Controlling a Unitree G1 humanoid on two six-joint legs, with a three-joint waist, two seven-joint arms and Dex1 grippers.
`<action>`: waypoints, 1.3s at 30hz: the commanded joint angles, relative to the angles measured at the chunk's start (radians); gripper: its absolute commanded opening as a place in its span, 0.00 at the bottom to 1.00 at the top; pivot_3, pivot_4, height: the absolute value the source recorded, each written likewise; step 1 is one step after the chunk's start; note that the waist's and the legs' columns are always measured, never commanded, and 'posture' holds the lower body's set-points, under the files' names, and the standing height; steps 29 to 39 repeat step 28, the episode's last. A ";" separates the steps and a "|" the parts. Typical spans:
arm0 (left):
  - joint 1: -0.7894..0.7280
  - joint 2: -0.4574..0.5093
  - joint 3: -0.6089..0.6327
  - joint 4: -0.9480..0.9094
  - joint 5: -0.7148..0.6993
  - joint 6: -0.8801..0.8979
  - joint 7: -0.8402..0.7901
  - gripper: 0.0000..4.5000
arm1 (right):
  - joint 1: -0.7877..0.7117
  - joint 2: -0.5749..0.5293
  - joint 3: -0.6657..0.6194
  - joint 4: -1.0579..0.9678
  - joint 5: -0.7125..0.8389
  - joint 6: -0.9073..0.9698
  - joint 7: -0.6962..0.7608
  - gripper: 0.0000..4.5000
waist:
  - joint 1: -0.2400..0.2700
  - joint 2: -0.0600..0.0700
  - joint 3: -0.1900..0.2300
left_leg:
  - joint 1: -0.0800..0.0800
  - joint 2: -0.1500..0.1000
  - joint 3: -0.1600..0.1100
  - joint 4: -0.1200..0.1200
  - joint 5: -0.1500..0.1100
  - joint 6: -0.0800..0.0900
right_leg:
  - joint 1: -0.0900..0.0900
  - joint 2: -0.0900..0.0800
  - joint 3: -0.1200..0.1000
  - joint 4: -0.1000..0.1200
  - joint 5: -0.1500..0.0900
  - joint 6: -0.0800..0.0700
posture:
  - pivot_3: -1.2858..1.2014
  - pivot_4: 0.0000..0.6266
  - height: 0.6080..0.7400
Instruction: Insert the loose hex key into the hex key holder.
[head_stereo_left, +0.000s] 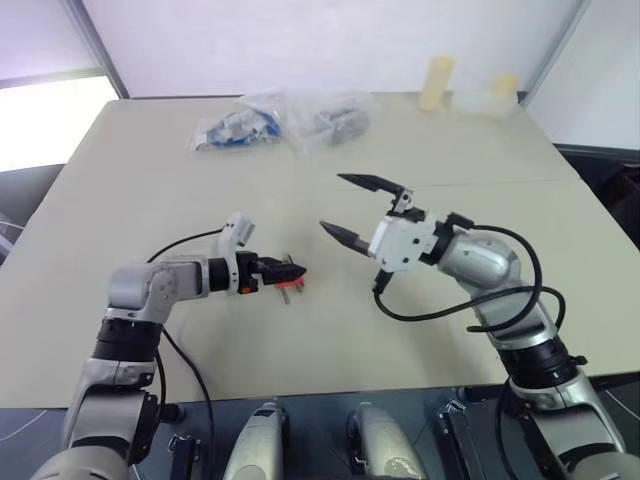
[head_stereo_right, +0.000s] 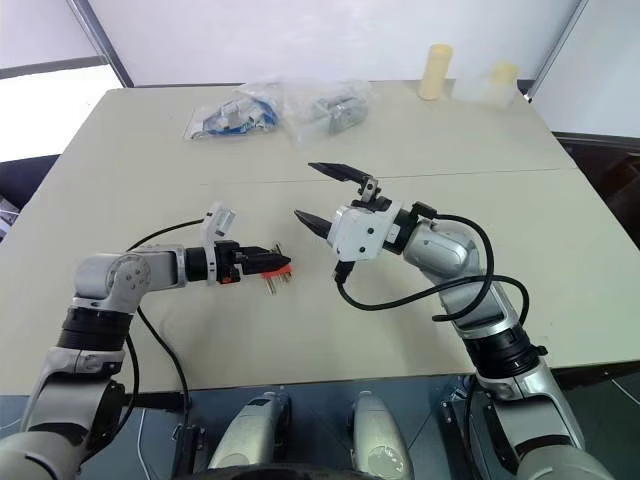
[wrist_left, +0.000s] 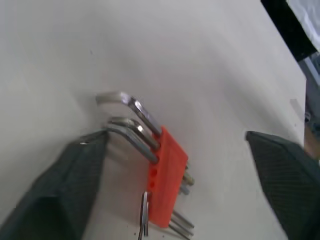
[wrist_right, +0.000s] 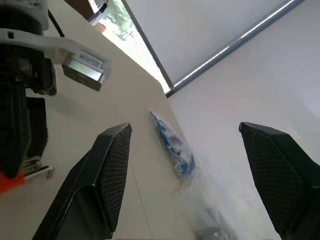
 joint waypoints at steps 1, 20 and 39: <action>-0.001 0.005 0.053 0.019 0.006 0.021 0.042 0.99 | -0.004 0.017 -0.010 -0.048 0.005 0.002 -0.014 0.79 | -0.003 0.000 0.000 | 0.002 0.000 0.000 -0.001 0.000 0.000 | 0.001 0.000 0.000 0.000 0.000 0.000 | 0.52 0.24 1.00; 0.248 0.307 0.118 -0.450 0.056 -0.328 -0.157 0.99 | -0.038 -0.100 0.008 -0.001 0.214 0.281 0.317 0.79 | 0.022 0.000 0.000 | 0.002 0.001 0.000 -0.006 0.000 0.000 | 0.001 -0.004 0.002 -0.005 0.000 -0.001 | 0.52 0.24 1.00; 0.340 0.324 0.272 -0.554 0.001 -0.362 -0.131 0.99 | -0.053 -0.207 -0.002 -0.012 0.303 0.417 0.490 0.79 | 0.023 0.000 0.000 | 0.002 0.002 0.001 -0.012 -0.001 0.001 | 0.002 -0.004 0.001 -0.014 0.000 -0.001 | 0.52 0.24 1.00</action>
